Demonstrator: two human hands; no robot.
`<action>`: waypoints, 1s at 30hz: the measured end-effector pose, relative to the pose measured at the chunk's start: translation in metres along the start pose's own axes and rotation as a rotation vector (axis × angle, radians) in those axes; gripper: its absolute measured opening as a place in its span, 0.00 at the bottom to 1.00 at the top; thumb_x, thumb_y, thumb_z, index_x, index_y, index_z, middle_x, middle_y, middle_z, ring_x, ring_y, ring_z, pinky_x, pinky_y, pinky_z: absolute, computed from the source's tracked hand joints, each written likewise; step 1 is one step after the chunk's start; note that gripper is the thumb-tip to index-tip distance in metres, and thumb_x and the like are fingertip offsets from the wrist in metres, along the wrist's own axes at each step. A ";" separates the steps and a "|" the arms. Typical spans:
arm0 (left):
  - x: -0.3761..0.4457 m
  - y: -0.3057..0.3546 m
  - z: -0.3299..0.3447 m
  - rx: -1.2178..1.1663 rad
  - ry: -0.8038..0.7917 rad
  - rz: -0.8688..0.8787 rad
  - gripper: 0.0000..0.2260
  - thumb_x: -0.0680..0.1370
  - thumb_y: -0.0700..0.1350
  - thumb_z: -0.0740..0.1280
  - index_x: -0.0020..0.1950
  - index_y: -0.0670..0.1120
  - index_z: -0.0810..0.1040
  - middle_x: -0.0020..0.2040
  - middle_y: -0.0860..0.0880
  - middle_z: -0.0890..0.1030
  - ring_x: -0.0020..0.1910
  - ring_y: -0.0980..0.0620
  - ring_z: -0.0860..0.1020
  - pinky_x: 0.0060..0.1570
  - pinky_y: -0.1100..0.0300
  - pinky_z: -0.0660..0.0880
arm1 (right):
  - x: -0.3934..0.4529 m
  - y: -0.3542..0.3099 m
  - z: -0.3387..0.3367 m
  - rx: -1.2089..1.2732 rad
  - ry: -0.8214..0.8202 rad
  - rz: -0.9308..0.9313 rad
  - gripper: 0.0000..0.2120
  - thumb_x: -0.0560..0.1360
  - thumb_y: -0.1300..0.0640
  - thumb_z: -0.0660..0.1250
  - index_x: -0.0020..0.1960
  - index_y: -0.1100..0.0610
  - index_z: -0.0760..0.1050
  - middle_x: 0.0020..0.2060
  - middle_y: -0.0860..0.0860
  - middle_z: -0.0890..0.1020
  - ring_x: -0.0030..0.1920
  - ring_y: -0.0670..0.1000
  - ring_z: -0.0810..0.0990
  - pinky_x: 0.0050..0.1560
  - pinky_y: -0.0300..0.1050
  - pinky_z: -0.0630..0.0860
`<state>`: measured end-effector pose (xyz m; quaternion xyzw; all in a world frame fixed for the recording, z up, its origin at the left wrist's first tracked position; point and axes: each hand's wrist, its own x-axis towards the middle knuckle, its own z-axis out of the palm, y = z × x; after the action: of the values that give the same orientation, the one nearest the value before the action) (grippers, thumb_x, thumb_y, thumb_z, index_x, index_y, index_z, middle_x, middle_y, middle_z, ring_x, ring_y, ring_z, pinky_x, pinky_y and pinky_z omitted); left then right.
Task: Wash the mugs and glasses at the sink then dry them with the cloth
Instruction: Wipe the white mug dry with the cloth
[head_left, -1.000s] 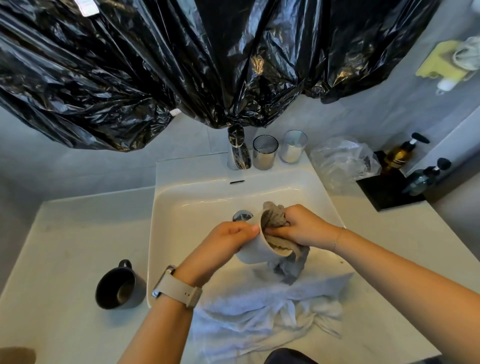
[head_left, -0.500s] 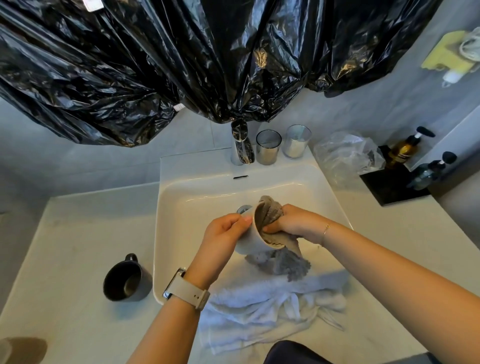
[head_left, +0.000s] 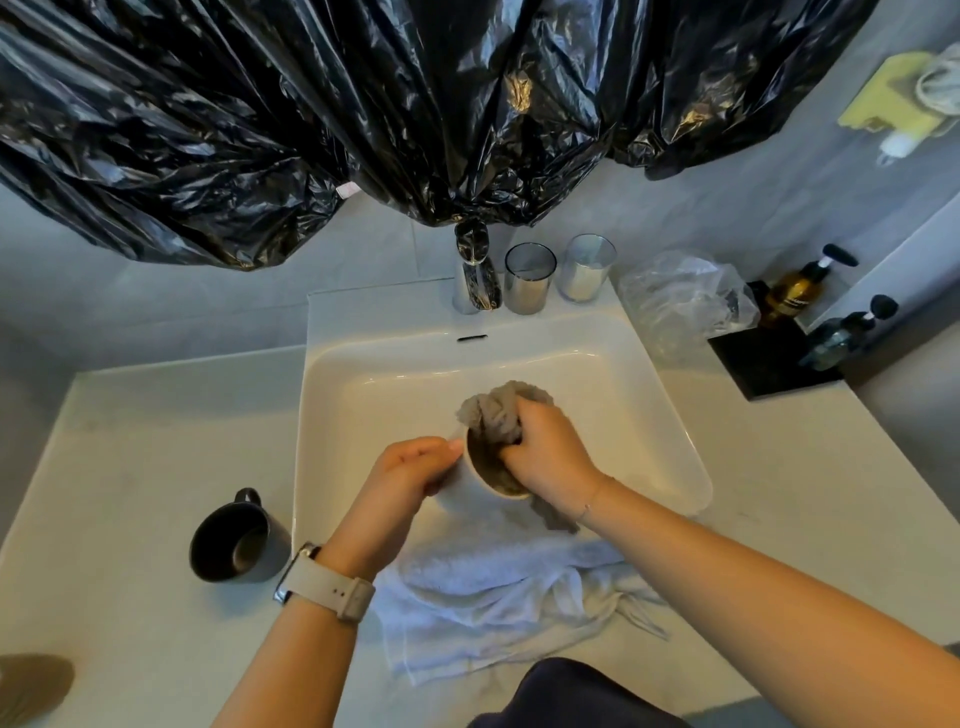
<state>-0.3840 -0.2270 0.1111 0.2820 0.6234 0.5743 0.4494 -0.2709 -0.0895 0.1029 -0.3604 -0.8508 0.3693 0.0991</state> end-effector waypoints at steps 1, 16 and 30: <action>-0.001 -0.006 -0.002 -0.015 0.025 -0.024 0.15 0.80 0.43 0.64 0.34 0.41 0.70 0.34 0.43 0.61 0.37 0.46 0.61 0.41 0.53 0.61 | -0.003 0.001 0.006 0.043 -0.071 0.046 0.09 0.69 0.70 0.65 0.48 0.62 0.79 0.46 0.57 0.82 0.49 0.57 0.79 0.47 0.47 0.76; -0.002 -0.020 -0.023 -0.208 0.238 0.016 0.20 0.82 0.45 0.62 0.29 0.52 0.72 0.29 0.52 0.65 0.31 0.56 0.64 0.37 0.58 0.63 | -0.017 0.008 -0.025 0.246 0.117 -0.040 0.09 0.76 0.69 0.64 0.51 0.56 0.74 0.42 0.45 0.80 0.44 0.42 0.78 0.44 0.25 0.70; -0.070 -0.026 -0.157 -0.337 0.916 0.211 0.20 0.84 0.45 0.56 0.32 0.51 0.65 0.30 0.54 0.64 0.32 0.56 0.63 0.44 0.58 0.63 | -0.005 -0.084 0.033 0.930 -0.012 0.109 0.09 0.76 0.64 0.66 0.56 0.60 0.80 0.45 0.52 0.84 0.45 0.48 0.83 0.41 0.39 0.76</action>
<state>-0.4880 -0.3651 0.0922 -0.0144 0.6235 0.7742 0.1081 -0.3269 -0.1507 0.1383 -0.3199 -0.5754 0.7182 0.2254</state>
